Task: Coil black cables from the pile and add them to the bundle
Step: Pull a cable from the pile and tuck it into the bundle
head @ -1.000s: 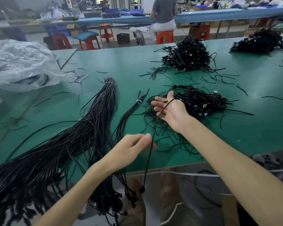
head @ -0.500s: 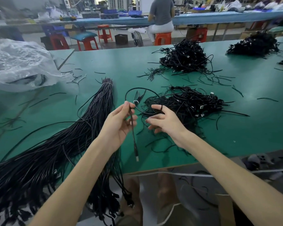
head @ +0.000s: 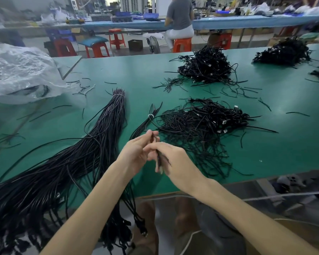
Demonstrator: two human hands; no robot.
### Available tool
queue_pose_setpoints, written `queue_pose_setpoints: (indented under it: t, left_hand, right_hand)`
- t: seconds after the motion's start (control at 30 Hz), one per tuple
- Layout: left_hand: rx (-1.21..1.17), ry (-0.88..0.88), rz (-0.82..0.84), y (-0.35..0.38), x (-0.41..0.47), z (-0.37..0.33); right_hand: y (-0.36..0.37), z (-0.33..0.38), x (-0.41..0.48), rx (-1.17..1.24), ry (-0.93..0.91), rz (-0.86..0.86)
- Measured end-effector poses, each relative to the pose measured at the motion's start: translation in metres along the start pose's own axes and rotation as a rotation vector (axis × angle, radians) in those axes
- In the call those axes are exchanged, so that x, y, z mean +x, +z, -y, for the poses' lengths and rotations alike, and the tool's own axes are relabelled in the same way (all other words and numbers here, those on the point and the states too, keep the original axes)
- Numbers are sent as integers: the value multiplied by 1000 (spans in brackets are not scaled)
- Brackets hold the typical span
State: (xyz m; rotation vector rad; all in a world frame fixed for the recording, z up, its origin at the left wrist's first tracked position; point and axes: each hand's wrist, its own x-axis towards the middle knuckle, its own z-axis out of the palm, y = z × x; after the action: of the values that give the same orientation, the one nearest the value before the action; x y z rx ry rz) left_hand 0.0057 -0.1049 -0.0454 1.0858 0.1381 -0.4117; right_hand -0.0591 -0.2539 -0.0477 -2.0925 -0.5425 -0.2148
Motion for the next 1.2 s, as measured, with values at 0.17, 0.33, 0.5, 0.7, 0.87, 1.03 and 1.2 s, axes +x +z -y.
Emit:
queue_pose_setpoints:
  t: [0.17,0.33,0.5,0.7,0.87,1.03,1.2]
  left_hand:
    - [501,218,-278,-3,-20,-4]
    - [694,589,-58,4,-48,-21]
    - [773,334,313,3,-53,-16]
    - [465,360,266,-6,-43,-4]
    - [-309,357,382,-18,-38,-31]
    - [-90,105,722,-37,-54,-44]
    - [1109,-84,636,-34,-54,-20]
  right_hand:
    - [-9,19,11,191,21,-273]
    - [-19,22,19,27,116,-188]
    - [-6,22,16,131,185,152]
    - [1,16,17,26,121,198]
    - [6,-7,2,53,205,257]
    - [-7,-25,7,-123,140,233]
    - [-41,-29,35,-413,128,209]
